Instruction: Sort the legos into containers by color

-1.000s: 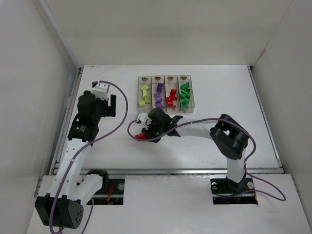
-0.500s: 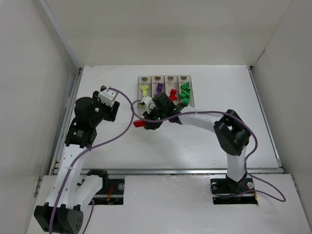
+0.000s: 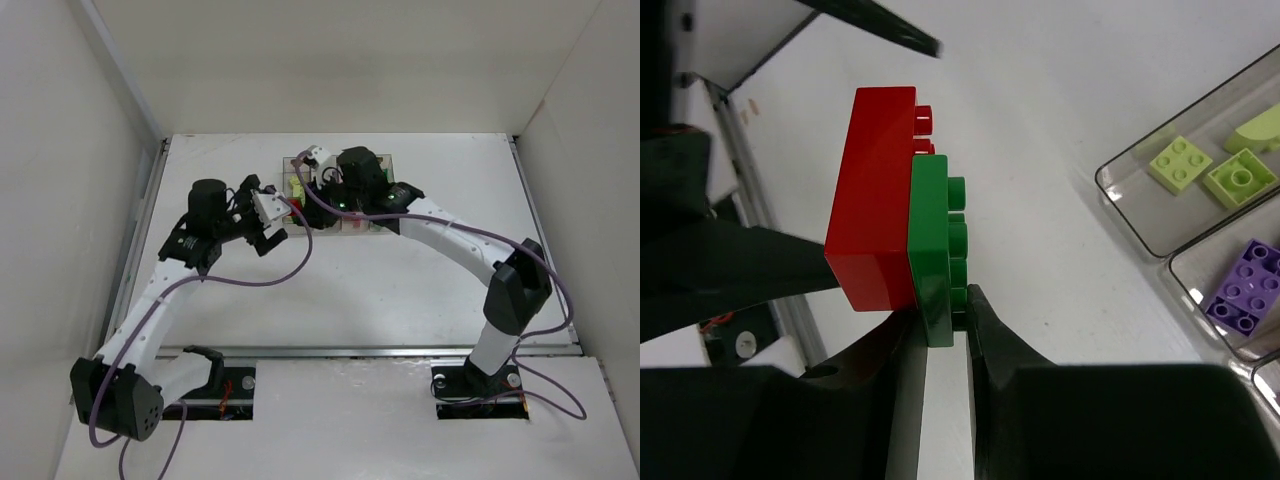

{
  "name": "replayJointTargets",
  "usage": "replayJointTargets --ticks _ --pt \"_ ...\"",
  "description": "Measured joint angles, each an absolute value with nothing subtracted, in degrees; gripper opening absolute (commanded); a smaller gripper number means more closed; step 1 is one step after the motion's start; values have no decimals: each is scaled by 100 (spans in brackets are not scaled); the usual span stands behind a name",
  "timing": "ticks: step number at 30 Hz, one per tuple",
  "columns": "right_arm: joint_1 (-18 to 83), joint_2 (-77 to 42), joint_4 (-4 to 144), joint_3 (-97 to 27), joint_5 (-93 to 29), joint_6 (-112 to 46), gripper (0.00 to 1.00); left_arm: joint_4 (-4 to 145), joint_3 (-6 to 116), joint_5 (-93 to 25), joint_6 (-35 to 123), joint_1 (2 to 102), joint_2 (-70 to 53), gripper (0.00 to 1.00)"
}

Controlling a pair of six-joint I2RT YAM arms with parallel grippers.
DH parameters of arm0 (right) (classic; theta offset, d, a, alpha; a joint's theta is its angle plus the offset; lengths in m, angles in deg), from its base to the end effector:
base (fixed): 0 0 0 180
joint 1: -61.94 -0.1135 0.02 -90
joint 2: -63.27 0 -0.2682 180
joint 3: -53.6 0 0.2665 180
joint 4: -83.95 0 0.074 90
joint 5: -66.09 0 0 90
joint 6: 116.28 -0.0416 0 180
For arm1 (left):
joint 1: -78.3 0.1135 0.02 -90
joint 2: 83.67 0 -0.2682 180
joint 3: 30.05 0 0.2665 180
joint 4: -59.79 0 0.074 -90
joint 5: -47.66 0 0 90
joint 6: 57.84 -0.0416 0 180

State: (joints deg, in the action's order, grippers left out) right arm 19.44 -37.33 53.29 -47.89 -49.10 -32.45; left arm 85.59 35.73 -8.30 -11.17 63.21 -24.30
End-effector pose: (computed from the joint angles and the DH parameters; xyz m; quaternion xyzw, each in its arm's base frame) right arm 0.3071 0.3054 0.3258 -0.3671 0.7680 0.3736 0.3684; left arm 0.2358 -0.0877 0.3380 0.5285 0.5986 -0.0968 0.5942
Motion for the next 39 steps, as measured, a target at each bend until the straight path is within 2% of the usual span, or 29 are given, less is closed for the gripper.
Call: replayJointTargets --ticks 3,4,8,12,14,15,16,20,26,30,36,39 --pt "1937 -3506 5343 -4665 -4931 -3344 0 8518 3783 -876 -1307 6153 -2082 90" --pt "1933 -3457 5338 -4641 -4931 -3368 0 8483 3827 -915 -1368 6094 -2027 79" --pt "1909 -3333 5340 -4544 -4914 -3411 0 8404 3947 -1011 -1548 5864 -1986 52" --pt "1861 -3296 5340 -4470 -4857 -3429 0 8424 4041 -1075 -1648 5668 -1984 52" --pt "1859 -3296 5338 -4468 -4820 -3429 0 8424 4052 -1132 -1668 5626 -1979 46" --pt "1857 -3296 5340 -4468 -4792 -3429 0 8439 4054 -1158 -1677 5587 -1979 40" --pt "1852 -3296 5329 -4466 -4770 -3431 0 8459 4054 -1206 -1701 5556 -1984 26" --pt "1874 -3294 5340 -4435 -4643 -3490 0 8625 4052 -1326 -1773 5442 -1997 0" --pt "1913 -3298 5321 -4402 -4352 -3798 0 8621 4052 -1449 -1473 5379 -2075 0" --pt "2425 -3401 5351 -4339 -4140 -4294 0 8588 4052 -1407 -1102 5353 -2242 0" --pt "3422 -4157 4818 -4759 -2658 -4509 0 8561 4048 -1392 -420 5353 -2460 0" --pt "3631 -4745 4363 -5333 -2022 -4367 17 8487 3980 -1394 -158 5353 -2497 0"
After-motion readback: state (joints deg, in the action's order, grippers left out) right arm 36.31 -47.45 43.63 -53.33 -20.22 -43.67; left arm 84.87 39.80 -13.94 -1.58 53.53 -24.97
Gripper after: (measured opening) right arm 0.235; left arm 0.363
